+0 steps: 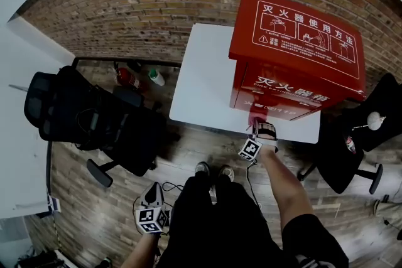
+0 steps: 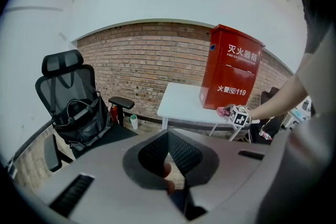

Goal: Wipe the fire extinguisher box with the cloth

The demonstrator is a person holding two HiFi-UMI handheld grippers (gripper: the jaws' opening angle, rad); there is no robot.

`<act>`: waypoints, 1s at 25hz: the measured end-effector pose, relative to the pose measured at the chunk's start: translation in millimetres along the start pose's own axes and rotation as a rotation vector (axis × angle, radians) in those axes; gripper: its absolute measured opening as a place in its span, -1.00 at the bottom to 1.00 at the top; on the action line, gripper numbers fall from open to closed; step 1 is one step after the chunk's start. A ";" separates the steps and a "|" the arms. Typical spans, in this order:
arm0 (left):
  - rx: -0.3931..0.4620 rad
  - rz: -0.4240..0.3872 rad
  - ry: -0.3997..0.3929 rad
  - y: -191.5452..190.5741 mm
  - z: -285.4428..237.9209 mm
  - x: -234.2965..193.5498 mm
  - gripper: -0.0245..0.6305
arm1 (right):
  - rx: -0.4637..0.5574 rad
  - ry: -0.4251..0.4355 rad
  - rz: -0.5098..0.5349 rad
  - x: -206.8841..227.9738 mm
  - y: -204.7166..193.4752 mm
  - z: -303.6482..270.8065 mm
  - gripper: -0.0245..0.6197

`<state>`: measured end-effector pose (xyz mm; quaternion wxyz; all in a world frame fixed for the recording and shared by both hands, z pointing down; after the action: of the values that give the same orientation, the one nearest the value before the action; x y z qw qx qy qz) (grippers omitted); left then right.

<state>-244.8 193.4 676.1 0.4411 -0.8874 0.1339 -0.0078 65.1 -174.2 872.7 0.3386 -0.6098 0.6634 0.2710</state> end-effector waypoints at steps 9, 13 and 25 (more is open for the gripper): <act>-0.013 0.004 0.004 -2.2 -1.5 0.5 -0.86 | 0.004 -0.004 -0.007 2.2 8.0 0.7 -0.61; -0.012 0.004 0.005 -1.2 -3.7 2.4 -0.85 | 0.010 -0.005 -0.009 0.9 13.3 0.5 -0.61; -0.003 0.004 0.009 5.4 -5.8 -0.8 -0.86 | 0.030 0.001 0.004 3.2 43.6 -0.8 -0.61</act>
<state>-247.6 185.9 675.4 0.4392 -0.8877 0.1378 -0.0105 21.6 -172.0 868.4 0.3466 -0.6035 0.6688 0.2613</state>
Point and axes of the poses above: the fingertips, and each gripper's own axes: z backward along the fingers, x to its right, y out of its top, the point moved 5 cm from there along z, backward along the fingers, and after that the axes turned 1 degree about x, right-handed, at the moved point
